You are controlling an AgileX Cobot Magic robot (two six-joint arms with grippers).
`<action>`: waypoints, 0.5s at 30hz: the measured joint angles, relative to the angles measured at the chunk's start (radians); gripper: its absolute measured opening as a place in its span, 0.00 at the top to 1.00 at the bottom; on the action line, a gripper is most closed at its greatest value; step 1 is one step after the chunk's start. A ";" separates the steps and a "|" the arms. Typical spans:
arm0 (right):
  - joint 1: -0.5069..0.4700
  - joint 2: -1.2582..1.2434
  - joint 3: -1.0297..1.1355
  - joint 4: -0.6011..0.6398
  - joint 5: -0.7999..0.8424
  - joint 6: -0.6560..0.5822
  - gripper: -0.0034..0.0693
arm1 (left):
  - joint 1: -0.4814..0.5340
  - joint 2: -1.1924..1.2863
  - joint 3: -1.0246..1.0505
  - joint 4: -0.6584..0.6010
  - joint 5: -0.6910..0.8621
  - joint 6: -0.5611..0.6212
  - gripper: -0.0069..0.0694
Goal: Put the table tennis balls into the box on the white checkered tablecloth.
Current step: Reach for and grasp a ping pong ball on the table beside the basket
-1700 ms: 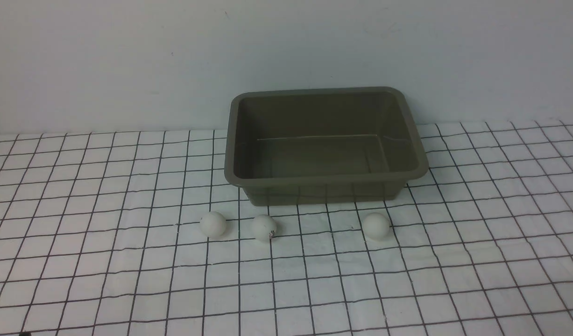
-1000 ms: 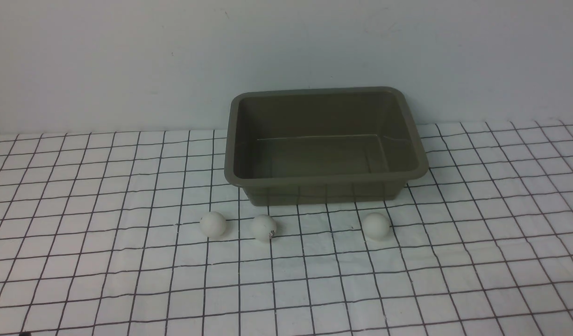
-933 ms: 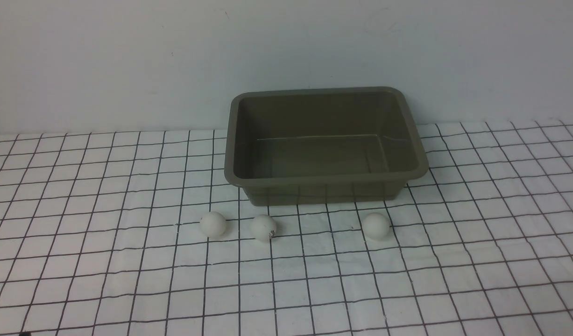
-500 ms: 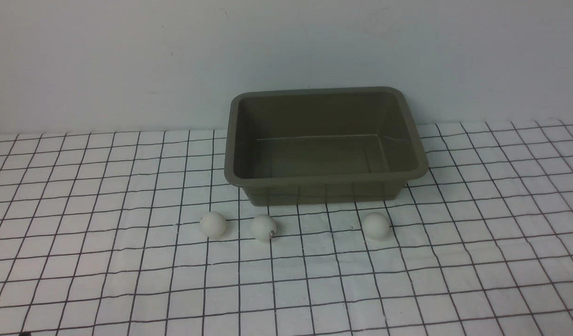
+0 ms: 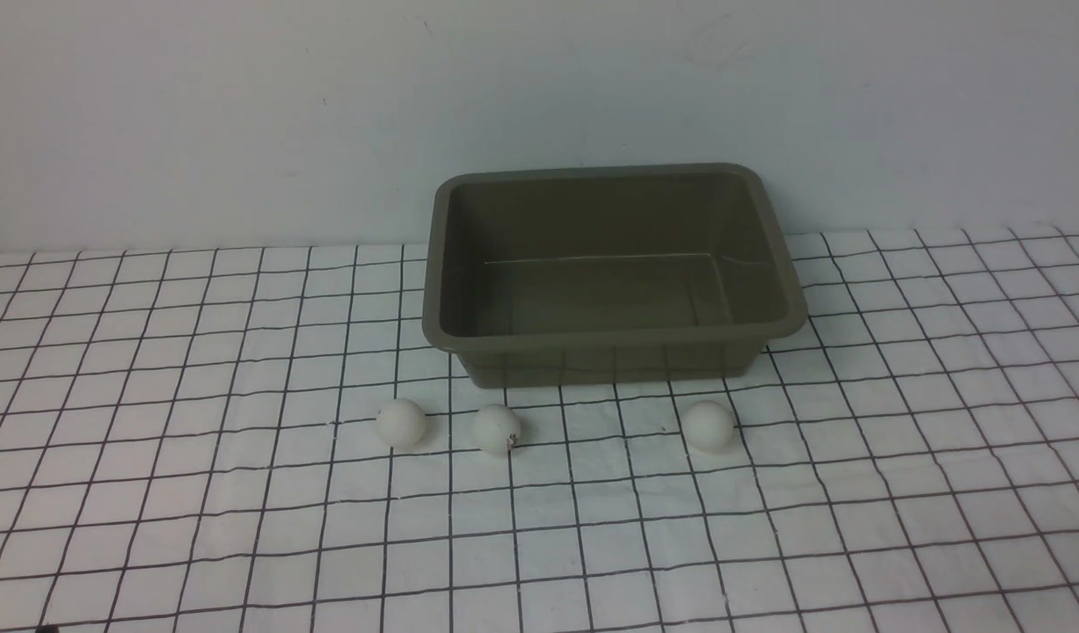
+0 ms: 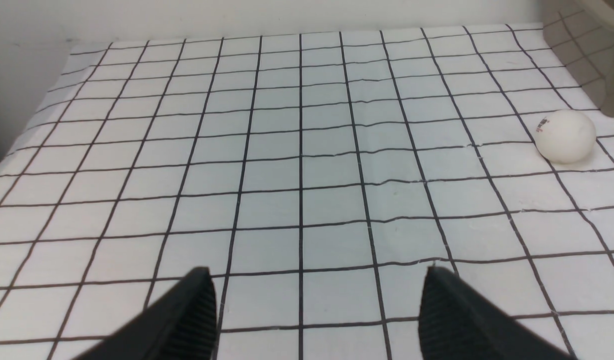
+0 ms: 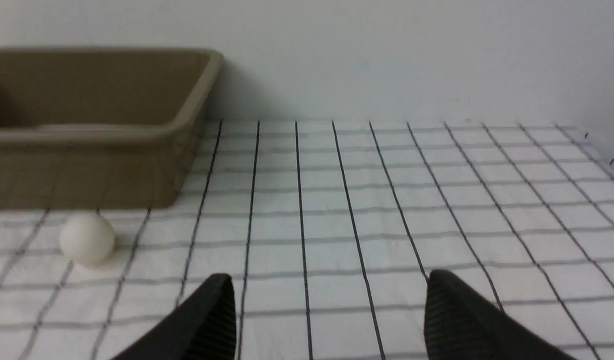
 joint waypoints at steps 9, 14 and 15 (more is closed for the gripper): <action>0.000 0.000 -0.365 0.149 0.197 0.019 0.32 | 0.000 0.000 0.000 0.000 0.000 0.000 0.27; 0.000 0.000 -0.394 0.247 0.207 0.022 0.32 | 0.000 0.000 0.000 0.000 0.000 0.000 0.27; 0.000 0.000 -0.394 0.271 0.207 0.022 0.32 | 0.000 0.000 0.000 0.000 0.000 0.000 0.27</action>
